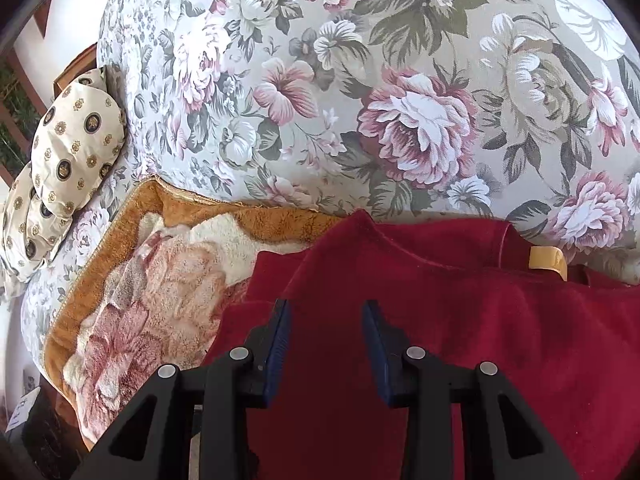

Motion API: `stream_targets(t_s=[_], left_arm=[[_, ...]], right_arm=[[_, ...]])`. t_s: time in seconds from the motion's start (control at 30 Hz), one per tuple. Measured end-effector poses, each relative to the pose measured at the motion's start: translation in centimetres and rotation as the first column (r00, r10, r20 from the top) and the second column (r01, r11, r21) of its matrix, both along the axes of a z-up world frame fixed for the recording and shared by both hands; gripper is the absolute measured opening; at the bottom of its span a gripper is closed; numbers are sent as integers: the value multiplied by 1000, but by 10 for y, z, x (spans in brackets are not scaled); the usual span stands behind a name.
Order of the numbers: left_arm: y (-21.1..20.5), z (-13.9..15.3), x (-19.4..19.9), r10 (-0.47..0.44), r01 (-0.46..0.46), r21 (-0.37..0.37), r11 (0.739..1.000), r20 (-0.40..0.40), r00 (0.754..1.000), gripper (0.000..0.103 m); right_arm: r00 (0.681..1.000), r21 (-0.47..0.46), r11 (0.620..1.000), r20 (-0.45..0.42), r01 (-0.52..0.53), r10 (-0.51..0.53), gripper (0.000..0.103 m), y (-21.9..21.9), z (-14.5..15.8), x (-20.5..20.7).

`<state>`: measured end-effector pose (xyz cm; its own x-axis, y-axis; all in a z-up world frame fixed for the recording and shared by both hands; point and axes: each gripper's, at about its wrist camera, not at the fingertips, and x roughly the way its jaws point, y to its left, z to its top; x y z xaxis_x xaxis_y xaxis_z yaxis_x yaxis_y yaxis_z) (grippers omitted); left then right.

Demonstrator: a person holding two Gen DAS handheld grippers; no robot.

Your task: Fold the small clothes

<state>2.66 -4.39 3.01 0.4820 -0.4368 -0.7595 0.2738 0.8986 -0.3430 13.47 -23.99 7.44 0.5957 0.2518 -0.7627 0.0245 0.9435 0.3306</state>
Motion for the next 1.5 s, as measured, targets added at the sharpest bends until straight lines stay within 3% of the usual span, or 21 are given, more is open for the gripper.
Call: stream_targets(t_s=[0.23, 0.37, 0.53, 0.63, 0.77, 0.9, 1.1, 1.27, 1.33, 1.4, 1.5], left_arm=[[-3, -1, 4, -2, 2, -3, 1000, -5, 1000, 68], [-2, -1, 4, -9, 9, -19, 1000, -17, 1000, 69], [11, 1, -3, -39, 34, -100, 994, -50, 998, 73], [15, 3, -11, -72, 63, -134, 989, -59, 996, 79], [11, 1, -12, -103, 85, -192, 978, -84, 991, 80], [6, -1, -10, -120, 101, -186, 977, -96, 988, 81], [15, -7, -8, -65, 28, -288, 957, -118, 991, 84], [4, -5, -16, -76, 59, -217, 974, -72, 994, 85], [-2, -3, -17, -105, 92, -191, 977, -59, 993, 90], [-2, -2, -16, -112, 97, -207, 973, -63, 992, 93], [1, -3, -11, -107, 84, -251, 964, -82, 991, 94]], right_arm=[[1000, 11, 1000, -25, -5, 6, 35, 15, -20, 22], [999, -40, 999, -30, -37, 36, 36, 25, -22, 26], [998, 40, 998, -40, -40, 41, 36, 13, -6, 14], [999, 41, 999, -47, -26, 28, 36, 7, 3, 4], [999, 44, 999, -47, -20, 22, 39, 1, 13, -6], [999, 47, 999, -42, -26, 28, 41, -2, 20, -9], [997, 16, 999, -71, -30, 31, 41, 1, 16, 5], [989, 16, 998, -137, -53, 55, 46, 16, 2, 34], [983, 1, 997, -170, -76, 75, 49, 24, -6, 47], [973, -30, 995, -215, -94, 86, 54, 33, -13, 58], [972, -57, 992, -217, -111, 96, 62, 42, -15, 69]])
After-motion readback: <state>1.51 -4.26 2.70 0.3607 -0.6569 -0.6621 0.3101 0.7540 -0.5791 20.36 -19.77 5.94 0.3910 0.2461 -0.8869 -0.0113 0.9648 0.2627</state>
